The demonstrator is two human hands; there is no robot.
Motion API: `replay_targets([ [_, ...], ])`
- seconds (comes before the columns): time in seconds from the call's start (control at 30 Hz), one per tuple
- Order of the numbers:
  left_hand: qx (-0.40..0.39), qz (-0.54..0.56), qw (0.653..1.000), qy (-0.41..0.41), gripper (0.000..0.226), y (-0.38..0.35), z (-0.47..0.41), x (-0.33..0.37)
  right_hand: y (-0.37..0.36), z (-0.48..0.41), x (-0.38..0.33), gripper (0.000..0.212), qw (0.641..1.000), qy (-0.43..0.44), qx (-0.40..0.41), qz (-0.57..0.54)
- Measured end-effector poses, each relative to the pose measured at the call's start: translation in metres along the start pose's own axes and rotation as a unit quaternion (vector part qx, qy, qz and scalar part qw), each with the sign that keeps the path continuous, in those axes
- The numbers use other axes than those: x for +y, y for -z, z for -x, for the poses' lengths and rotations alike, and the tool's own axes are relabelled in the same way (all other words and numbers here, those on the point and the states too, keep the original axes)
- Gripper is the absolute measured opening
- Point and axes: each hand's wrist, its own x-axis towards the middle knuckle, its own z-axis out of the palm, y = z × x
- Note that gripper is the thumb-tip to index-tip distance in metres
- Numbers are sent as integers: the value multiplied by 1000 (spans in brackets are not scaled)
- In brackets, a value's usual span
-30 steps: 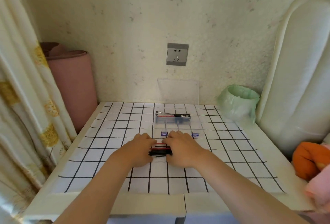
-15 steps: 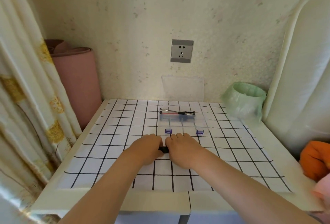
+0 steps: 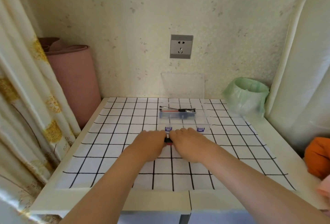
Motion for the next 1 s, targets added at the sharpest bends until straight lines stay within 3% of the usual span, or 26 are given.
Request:
replay_targets([
  [0.13,184,53,981,-19,21,12,-17,0,15,-7,31,29,995,-25,85,-50],
  [0.23,243,84,966,-9,50,10,-31,1,14,-14,57,28,991,-67,112,-34],
  [0.4,175,121,977,-1,69,3,-41,8,-3,-22,89,22,985,-145,82,-37],
  [0.67,-3,88,995,37,74,-13,-49,3,-6,-38,96,26,976,-125,45,-170],
  [0.8,-1,76,997,22,70,-11,-49,7,-5,-28,91,26,974,-114,66,-185],
  [1.0,-1,84,996,5,69,-10,-47,12,-16,-10,76,32,969,-109,-2,-221],
])
